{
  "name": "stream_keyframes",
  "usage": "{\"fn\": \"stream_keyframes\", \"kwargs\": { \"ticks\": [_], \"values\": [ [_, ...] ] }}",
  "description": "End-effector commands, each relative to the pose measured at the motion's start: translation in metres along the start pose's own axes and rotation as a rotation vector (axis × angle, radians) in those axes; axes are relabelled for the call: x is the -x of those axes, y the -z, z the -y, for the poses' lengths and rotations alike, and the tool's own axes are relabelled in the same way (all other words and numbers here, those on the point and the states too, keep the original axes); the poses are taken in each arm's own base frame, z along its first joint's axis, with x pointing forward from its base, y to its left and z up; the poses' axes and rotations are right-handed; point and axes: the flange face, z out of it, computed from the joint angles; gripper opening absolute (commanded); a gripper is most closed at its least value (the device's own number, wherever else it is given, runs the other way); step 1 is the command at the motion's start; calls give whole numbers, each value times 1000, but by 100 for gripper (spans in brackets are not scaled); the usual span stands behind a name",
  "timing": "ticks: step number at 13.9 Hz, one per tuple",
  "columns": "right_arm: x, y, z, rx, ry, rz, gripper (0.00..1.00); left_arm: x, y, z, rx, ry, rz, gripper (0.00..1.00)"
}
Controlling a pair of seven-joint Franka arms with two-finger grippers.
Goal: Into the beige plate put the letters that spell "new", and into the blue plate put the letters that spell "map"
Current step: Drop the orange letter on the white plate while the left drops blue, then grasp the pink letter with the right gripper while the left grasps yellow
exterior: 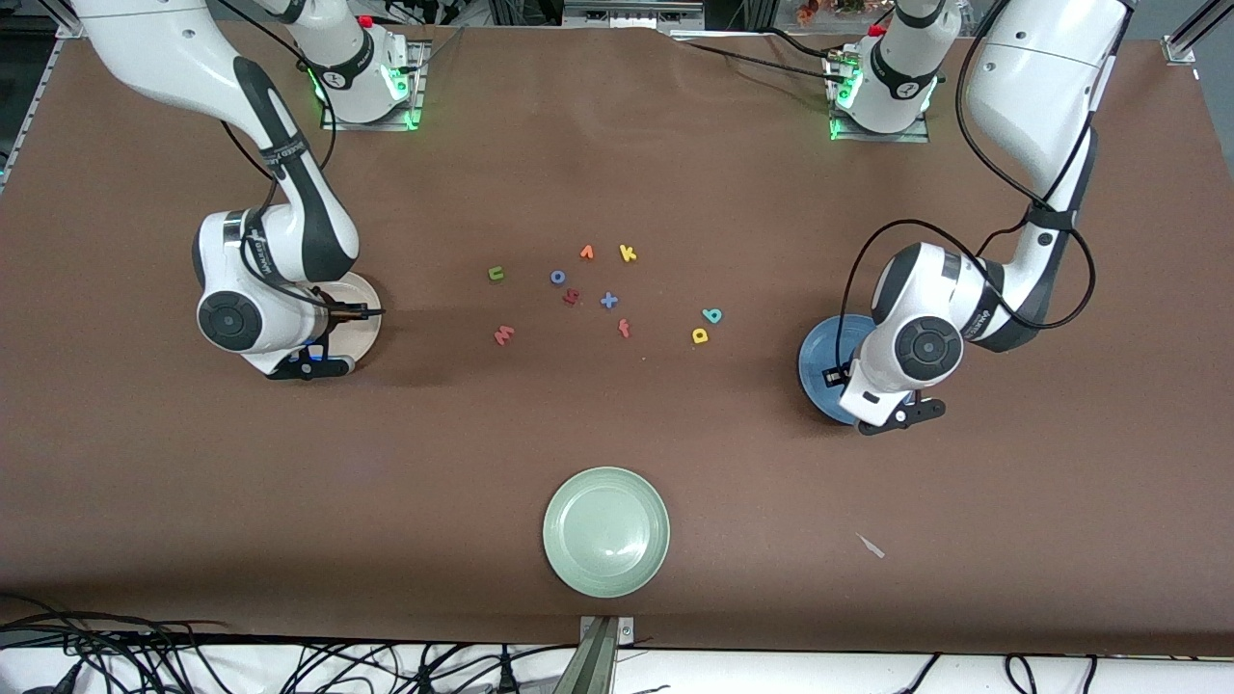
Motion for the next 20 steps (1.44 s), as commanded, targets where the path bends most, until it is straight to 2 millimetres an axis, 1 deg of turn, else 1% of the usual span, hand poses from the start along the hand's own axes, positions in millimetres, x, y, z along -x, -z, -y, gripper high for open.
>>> {"fn": "stream_keyframes", "kwargs": {
  "ticks": [1,3,4,6,8,9,10,11,12,13,14,15,16,17,19,20],
  "values": [
    [-6,14,10,-2,27,-14,100,9,26,-22,9,-75,-31,100],
    [-7,34,21,-17,-27,3,100,33,33,-57,28,-131,-22,100],
    [-7,43,32,-31,-42,10,100,42,37,-73,42,-160,-25,100],
    [-6,50,58,-42,-106,-14,100,58,37,-96,55,-203,-22,100],
    [-6,56,89,-76,-217,-63,100,85,33,-131,56,-259,-16,100],
    [-5,58,100,-87,-280,-72,100,99,29,-147,55,-261,-13,100],
    [-6,58,108,-100,-344,-85,100,102,24,-154,60,-259,-19,100],
    [-5,60,122,-132,-403,-97,100,101,16,-160,86,-252,-31,100],
    [-5,61,133,-157,-461,-105,100,103,13,-169,116,-239,-44,100],
    [-2,60,149,-170,-502,-112,100,107,8,-175,130,-212,-38,100],
    [0,60,164,-183,-548,-128,100,117,3,-184,124,-201,-30,100],
    [0,53,181,-193,-586,-138,100,121,0,-188,121,-200,-28,100],
    [-1,46,193,-206,-616,-150,100,122,-9,-191,122,-199,-19,100],
    [-4,38,202,-222,-643,-163,100,123,-12,-194,134,-200,-26,98],
    [0,31,223,-238,-688,-176,100,129,-25,-201,135,-207,-19,87],
    [0,22,233,-241,-704,-174,100,130,-29,-204,141,-210,-24,80]
  ]
}}
